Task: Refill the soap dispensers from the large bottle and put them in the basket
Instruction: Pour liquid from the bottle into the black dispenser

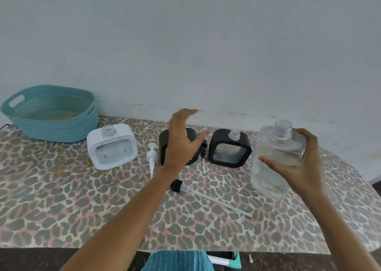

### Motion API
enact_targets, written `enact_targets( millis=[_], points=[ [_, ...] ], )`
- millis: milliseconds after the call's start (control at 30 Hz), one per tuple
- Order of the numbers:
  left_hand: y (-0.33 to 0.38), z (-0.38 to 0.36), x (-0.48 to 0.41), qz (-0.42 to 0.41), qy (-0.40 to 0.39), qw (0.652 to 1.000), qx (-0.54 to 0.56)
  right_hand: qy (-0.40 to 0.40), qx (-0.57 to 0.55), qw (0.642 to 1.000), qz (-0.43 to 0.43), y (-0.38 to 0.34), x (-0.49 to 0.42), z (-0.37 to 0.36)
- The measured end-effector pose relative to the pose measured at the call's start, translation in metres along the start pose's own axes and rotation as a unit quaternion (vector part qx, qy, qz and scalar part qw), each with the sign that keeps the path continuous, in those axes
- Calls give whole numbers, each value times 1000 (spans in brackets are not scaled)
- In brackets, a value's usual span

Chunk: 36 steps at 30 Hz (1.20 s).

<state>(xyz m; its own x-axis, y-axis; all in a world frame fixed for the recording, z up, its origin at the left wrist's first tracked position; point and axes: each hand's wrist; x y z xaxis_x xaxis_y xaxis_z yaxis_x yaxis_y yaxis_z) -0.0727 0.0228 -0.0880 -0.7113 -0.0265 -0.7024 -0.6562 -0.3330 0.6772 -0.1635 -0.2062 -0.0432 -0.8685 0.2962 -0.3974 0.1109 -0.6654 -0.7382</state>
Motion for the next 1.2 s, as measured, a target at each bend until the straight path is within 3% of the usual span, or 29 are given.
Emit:
enact_targets(
  millis=[67, 167, 300, 400, 567, 900, 1200],
  points=[
    [13, -25, -1, 26, -95, 994, 45, -1, 1, 1000, 0, 1, -1, 3],
    [16, -60, -1, 129, -209, 966, 86, -6, -3, 1000, -4, 6, -1, 6],
    [-1, -87, -1, 234, -257, 938, 18, -2, -5, 1000, -12, 15, -5, 10],
    [-16, -94, 2, 284, -254, 925, -6, -3, 1, 1000, -19, 23, -8, 11],
    [-26, -93, 8, 315, -171, 931, 73, -7, 10, 999, -29, 34, -11, 8],
    [2, -86, 2, 319, -144, 924, 158, -9, 25, 999, -47, 44, -14, 18],
    [34, -38, -4, 276, -142, 929, 203, -13, 55, 998, 0, 13, -21, 36]
  ],
)
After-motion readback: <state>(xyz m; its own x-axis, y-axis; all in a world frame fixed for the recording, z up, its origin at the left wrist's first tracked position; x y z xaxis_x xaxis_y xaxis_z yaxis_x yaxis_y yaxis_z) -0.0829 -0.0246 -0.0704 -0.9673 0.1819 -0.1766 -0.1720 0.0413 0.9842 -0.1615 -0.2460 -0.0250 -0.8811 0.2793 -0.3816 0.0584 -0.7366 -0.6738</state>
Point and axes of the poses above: each hand's wrist, its own x-axis away from the middle knuckle, its own z-axis out of the back of the hand, y = z × x, and after that the axes turned 3 degrees about -z, right-handed
